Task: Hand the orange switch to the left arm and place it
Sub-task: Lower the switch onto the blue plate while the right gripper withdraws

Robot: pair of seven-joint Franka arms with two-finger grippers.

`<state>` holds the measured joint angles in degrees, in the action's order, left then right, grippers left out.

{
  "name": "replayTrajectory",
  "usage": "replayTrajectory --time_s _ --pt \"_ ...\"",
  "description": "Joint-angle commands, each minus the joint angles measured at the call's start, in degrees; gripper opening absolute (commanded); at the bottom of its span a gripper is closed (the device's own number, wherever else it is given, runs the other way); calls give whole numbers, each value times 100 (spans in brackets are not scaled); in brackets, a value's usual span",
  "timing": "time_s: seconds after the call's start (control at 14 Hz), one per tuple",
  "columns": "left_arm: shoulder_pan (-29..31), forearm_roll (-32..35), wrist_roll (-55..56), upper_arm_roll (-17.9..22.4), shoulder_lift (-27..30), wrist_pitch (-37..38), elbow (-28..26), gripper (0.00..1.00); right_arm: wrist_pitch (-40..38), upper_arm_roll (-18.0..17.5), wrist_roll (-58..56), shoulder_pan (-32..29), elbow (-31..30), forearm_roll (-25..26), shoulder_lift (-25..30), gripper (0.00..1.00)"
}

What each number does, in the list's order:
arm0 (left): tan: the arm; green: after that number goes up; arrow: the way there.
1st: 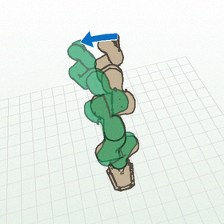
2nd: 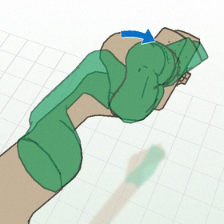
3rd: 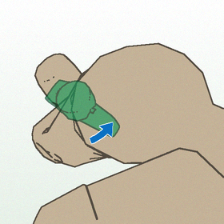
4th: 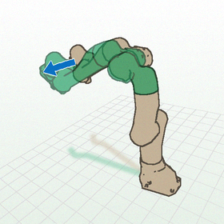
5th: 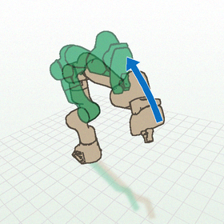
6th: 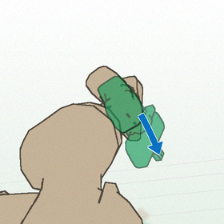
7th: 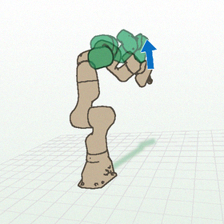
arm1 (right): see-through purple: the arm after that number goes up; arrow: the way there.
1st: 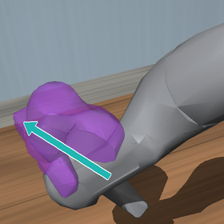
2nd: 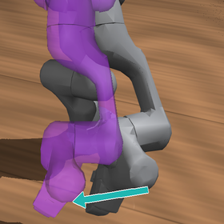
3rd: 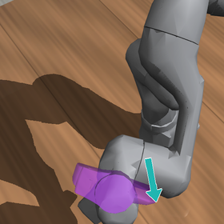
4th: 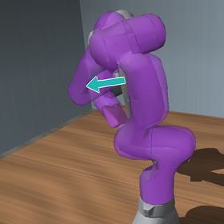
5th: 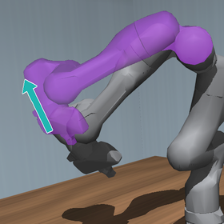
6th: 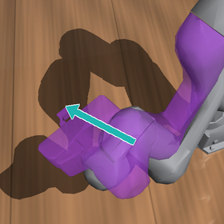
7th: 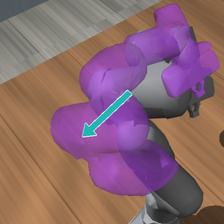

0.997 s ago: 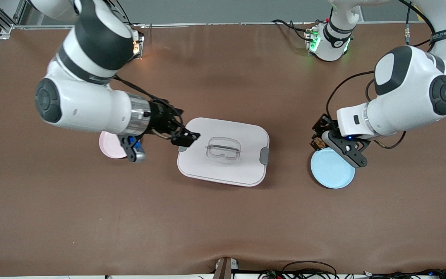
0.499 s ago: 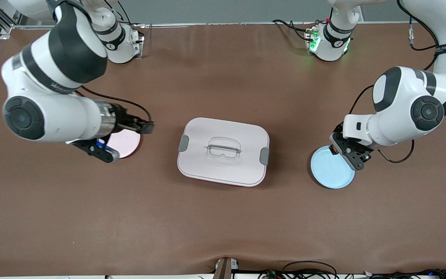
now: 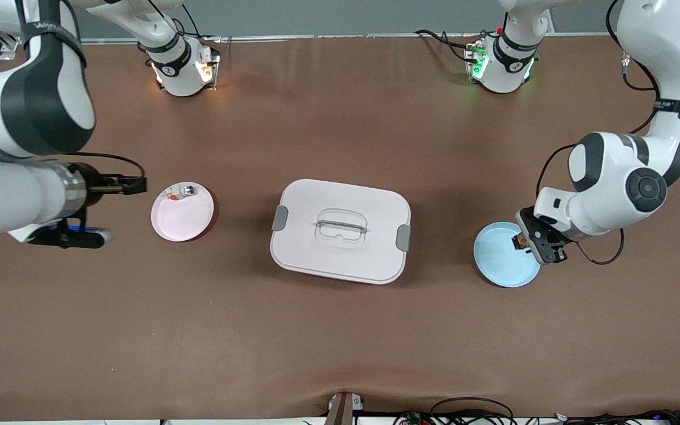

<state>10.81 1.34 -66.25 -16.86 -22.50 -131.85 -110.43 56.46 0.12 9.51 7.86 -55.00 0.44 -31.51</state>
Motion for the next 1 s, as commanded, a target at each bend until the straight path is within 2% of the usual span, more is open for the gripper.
replayTrajectory --time_s 0.0,0.28,0.5,0.93 --pt "17 462 -90 -46 -210 -323 13 0 -187 -83 -729 -285 -37 351 84 100" --pt "0 674 -90 -46 -554 -702 4 0 -468 -91 -810 -391 -46 387 84 100" --pt "-18 1279 -81 -46 -676 -868 -31 0 -504 -74 -828 -496 -81 405 110 100" --pt "-35 1299 7 -46 -765 -1493 -435 0 -163 -126 -801 -611 -81 343 180 100"
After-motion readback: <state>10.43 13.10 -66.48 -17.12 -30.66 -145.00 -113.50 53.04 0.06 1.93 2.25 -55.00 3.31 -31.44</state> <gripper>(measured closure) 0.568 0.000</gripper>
